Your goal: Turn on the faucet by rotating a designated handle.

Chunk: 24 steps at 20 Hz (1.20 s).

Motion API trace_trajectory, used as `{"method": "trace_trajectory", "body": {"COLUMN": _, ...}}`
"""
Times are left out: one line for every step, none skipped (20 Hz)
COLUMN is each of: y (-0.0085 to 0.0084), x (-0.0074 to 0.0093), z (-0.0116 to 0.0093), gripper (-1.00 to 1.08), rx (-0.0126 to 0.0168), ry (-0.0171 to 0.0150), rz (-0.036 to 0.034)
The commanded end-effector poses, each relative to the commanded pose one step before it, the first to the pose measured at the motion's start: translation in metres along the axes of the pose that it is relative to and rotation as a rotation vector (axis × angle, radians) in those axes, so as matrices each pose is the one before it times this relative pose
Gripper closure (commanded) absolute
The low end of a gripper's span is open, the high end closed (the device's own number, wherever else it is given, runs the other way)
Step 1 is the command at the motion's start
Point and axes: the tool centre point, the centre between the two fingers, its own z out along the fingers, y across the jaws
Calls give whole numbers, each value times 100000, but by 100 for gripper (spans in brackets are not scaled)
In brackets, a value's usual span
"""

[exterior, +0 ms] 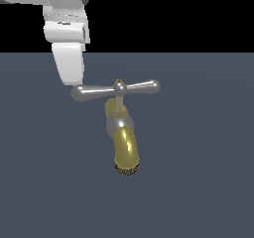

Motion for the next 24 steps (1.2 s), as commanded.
{"method": "trace_trajectory", "body": {"y": 967, "x": -12, "z": 8, "gripper": 108, "rx": -536, "ry": 249, "rz": 85}}
{"method": "trace_trajectory", "body": {"y": 275, "x": -28, "z": 0, "gripper": 108, "rx": 0, "ry": 0, "rz": 0}}
{"method": "trace_trajectory", "body": {"y": 274, "x": -28, "z": 0, "gripper": 108, "rx": 0, "ry": 0, "rz": 0}}
{"method": "trace_trajectory", "body": {"y": 274, "x": -28, "z": 0, "gripper": 108, "rx": 0, "ry": 0, "rz": 0}}
{"method": "trace_trajectory", "body": {"y": 273, "x": -28, "z": 0, "gripper": 108, "rx": 0, "ry": 0, "rz": 0}}
{"method": "trace_trajectory", "body": {"y": 273, "x": -28, "z": 0, "gripper": 108, "rx": 0, "ry": 0, "rz": 0}}
{"method": "trace_trajectory", "body": {"y": 272, "x": -28, "z": 0, "gripper": 108, "rx": 0, "ry": 0, "rz": 0}}
{"method": "trace_trajectory", "body": {"y": 272, "x": -28, "z": 0, "gripper": 108, "rx": 0, "ry": 0, "rz": 0}}
{"method": "trace_trajectory", "body": {"y": 271, "x": -28, "z": 0, "gripper": 108, "rx": 0, "ry": 0, "rz": 0}}
{"method": "trace_trajectory", "body": {"y": 271, "x": -28, "z": 0, "gripper": 108, "rx": 0, "ry": 0, "rz": 0}}
{"method": "trace_trajectory", "body": {"y": 270, "x": -28, "z": 0, "gripper": 108, "rx": 0, "ry": 0, "rz": 0}}
{"method": "trace_trajectory", "body": {"y": 270, "x": -28, "z": -1, "gripper": 108, "rx": 0, "ry": 0, "rz": 0}}
{"method": "trace_trajectory", "body": {"y": 269, "x": -28, "z": -1, "gripper": 108, "rx": 0, "ry": 0, "rz": 0}}
{"method": "trace_trajectory", "body": {"y": 269, "x": -28, "z": -1, "gripper": 108, "rx": 0, "ry": 0, "rz": 0}}
{"method": "trace_trajectory", "body": {"y": 269, "x": -28, "z": -1, "gripper": 108, "rx": 0, "ry": 0, "rz": 0}}
{"method": "trace_trajectory", "body": {"y": 268, "x": -28, "z": -1, "gripper": 108, "rx": 0, "ry": 0, "rz": 0}}
{"method": "trace_trajectory", "body": {"y": 268, "x": -28, "z": -1, "gripper": 108, "rx": 0, "ry": 0, "rz": 0}}
{"method": "trace_trajectory", "body": {"y": 268, "x": -28, "z": -2, "gripper": 108, "rx": 0, "ry": 0, "rz": 0}}
{"method": "trace_trajectory", "body": {"y": 268, "x": -28, "z": -2, "gripper": 108, "rx": 0, "ry": 0, "rz": 0}}
{"method": "trace_trajectory", "body": {"y": 268, "x": -28, "z": -2, "gripper": 108, "rx": 0, "ry": 0, "rz": 0}}
{"method": "trace_trajectory", "body": {"y": 268, "x": -28, "z": -3, "gripper": 108, "rx": 0, "ry": 0, "rz": 0}}
{"method": "trace_trajectory", "body": {"y": 0, "x": 0, "z": 0, "gripper": 108, "rx": 0, "ry": 0, "rz": 0}}
{"method": "trace_trajectory", "body": {"y": -432, "x": -336, "z": -7, "gripper": 108, "rx": 354, "ry": -231, "rz": -719}}
{"method": "trace_trajectory", "body": {"y": 241, "x": 179, "z": -5, "gripper": 108, "rx": 0, "ry": 0, "rz": 0}}
